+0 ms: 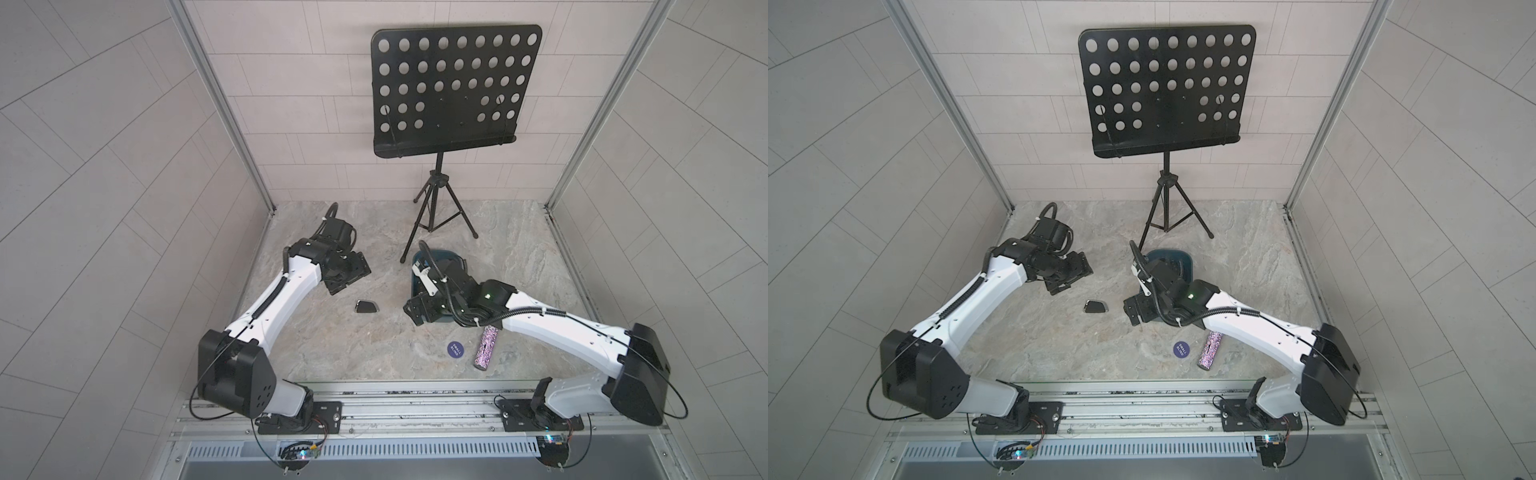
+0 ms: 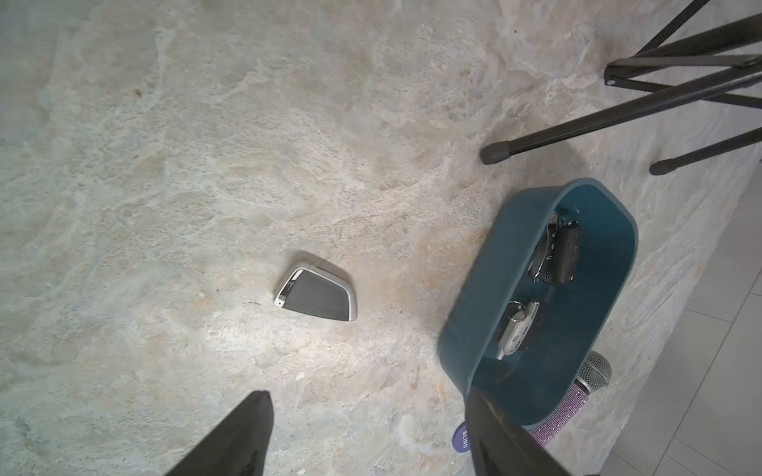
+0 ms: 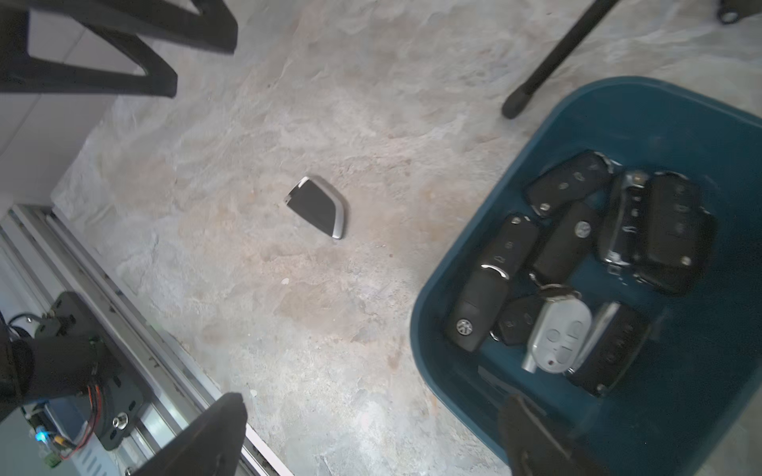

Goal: Place the car key into the storage box
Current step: Place the car key in the storage box, then pick up the car key from the center of the board.

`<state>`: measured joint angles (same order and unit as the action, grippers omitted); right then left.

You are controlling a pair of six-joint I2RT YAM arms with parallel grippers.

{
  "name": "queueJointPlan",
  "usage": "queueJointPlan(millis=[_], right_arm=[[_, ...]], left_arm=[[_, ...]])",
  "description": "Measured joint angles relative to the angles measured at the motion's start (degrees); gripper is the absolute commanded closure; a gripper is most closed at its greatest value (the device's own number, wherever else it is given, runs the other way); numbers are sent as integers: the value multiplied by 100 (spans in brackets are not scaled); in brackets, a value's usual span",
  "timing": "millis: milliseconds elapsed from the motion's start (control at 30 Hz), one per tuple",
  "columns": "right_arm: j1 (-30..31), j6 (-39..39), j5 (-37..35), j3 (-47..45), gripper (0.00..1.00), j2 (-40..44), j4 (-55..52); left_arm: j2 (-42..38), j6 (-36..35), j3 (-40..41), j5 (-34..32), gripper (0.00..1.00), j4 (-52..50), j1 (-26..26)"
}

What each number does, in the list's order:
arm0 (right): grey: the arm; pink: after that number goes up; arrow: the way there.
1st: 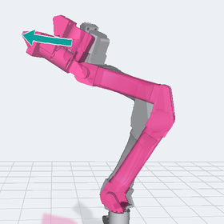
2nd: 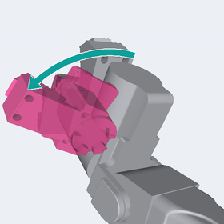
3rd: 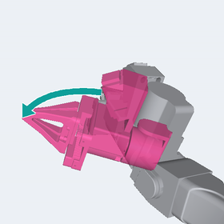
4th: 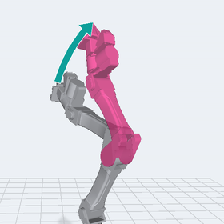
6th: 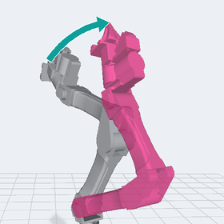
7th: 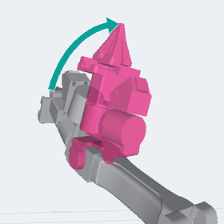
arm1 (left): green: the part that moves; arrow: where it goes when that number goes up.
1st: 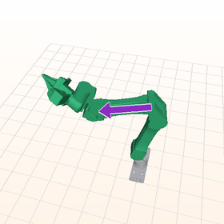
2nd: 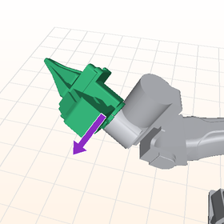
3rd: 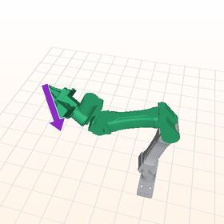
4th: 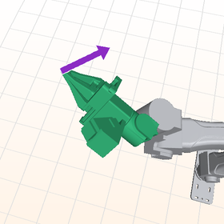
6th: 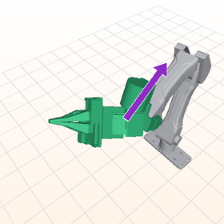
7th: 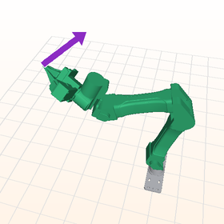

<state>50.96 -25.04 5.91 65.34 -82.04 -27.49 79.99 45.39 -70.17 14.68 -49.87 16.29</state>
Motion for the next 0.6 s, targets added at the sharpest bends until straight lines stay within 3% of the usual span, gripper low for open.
queueJointPlan(millis=[100, 367, 600], right_arm=[[225, 251, 7, 444, 3, -542, -92], [531, 813, 79, 1731, 5, -2055, -420], [590, 1246, 118, 2763, 5, -3193, -841]], left_arm=[[-448, 31, 448, 227, 0, 87, -387], [-1241, -42, 1237, 647, 0, 131, -1274], [-1322, -173, 1875, 1235, 0, 111, -1947]])
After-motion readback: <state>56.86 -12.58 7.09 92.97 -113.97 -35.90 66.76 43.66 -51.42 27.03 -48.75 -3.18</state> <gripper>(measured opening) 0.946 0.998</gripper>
